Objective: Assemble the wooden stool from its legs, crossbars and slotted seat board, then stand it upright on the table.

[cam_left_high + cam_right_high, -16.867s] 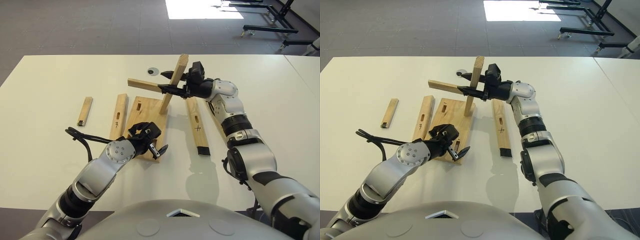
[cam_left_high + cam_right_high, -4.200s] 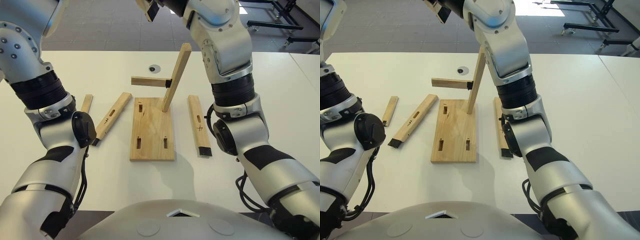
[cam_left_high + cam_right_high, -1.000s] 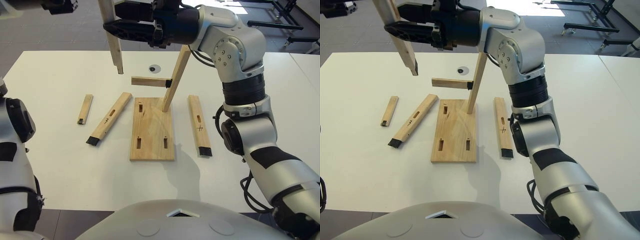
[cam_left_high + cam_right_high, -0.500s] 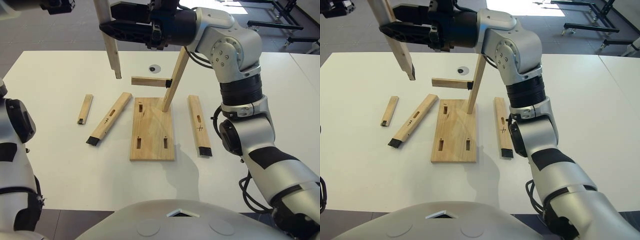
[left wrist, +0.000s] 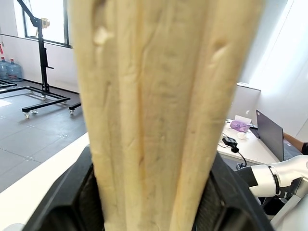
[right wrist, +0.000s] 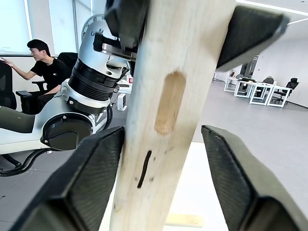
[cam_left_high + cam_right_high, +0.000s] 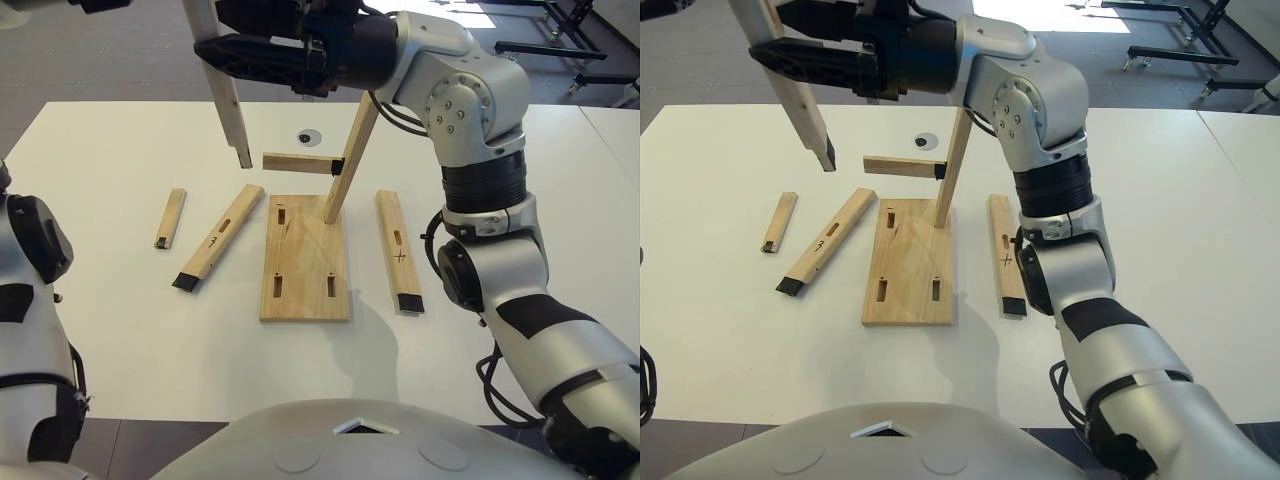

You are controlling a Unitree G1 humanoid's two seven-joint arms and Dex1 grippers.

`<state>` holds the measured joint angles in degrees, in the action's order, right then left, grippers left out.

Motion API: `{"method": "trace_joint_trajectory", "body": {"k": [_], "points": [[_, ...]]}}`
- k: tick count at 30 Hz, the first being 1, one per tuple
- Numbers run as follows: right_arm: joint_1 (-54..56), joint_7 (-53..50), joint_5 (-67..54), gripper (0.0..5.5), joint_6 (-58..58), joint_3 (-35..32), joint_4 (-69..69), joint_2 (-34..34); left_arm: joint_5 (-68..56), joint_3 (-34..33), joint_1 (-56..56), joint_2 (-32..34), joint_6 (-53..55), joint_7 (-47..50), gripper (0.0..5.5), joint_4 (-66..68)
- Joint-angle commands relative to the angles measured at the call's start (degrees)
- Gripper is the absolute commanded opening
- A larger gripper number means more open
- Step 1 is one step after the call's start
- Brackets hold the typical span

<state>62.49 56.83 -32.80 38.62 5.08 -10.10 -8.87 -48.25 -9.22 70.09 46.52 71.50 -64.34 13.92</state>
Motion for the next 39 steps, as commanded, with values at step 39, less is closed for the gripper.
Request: {"method": "trace_joint_trajectory", "body": {"k": [39], "points": [[-0.03, -11.84, 0.82, 5.4, -6.31, -24.57, -19.67, -25.42, 11.33, -16.63, -50.48, -1.49, -23.45, 24.96, 2.02, -28.87]]}}
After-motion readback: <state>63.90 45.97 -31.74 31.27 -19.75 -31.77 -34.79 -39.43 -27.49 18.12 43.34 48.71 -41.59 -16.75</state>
